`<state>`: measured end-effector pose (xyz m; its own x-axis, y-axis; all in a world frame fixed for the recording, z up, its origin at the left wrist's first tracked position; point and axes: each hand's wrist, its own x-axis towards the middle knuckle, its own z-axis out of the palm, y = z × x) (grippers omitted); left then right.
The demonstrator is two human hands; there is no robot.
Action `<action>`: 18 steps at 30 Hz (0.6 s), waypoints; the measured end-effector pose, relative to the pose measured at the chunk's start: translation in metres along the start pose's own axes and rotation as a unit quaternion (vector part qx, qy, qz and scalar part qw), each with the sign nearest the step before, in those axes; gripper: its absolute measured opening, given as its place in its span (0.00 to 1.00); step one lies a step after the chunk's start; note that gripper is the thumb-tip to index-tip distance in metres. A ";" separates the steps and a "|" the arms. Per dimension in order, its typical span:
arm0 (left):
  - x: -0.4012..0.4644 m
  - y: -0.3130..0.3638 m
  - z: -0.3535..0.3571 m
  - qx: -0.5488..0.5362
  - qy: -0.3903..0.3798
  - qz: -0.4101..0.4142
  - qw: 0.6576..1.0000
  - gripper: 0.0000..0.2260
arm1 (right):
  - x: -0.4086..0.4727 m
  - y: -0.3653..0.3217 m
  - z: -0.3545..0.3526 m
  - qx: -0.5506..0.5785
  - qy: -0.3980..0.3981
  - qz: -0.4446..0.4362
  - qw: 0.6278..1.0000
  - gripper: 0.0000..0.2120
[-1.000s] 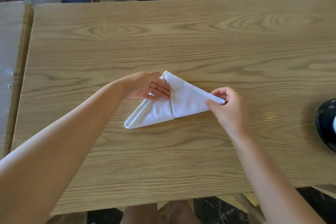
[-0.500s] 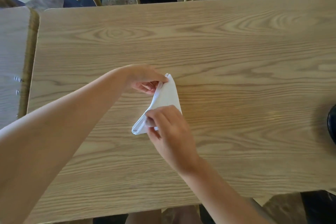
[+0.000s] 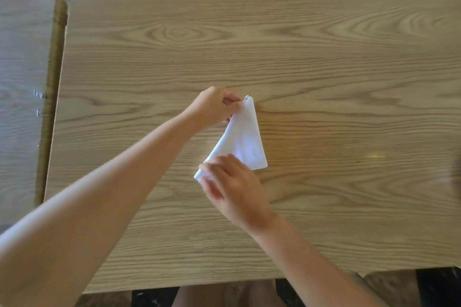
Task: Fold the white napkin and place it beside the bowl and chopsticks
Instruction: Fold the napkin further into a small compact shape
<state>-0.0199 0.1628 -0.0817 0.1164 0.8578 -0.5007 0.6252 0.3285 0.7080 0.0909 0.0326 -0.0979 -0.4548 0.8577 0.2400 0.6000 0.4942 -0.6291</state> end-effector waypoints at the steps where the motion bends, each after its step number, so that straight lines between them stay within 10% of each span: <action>1: -0.010 -0.005 0.004 -0.007 0.060 0.006 0.998 0.08 | 0.002 0.003 -0.010 0.012 0.019 0.012 1.000 0.09; 6: -0.084 -0.030 0.033 -0.031 0.335 0.061 0.940 0.16 | 0.026 0.042 -0.052 -0.034 0.135 0.078 0.987 0.12; 18: -0.095 -0.056 0.097 0.261 0.257 0.053 0.929 0.23 | 0.037 0.080 -0.022 -0.197 -0.130 0.019 0.972 0.24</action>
<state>0.0083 0.0243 -0.1219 -0.1012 0.9939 -0.0430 0.9356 0.1098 0.3355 0.1363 0.1071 -0.1235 -0.5475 0.8368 -0.0043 0.8014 0.5228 -0.2906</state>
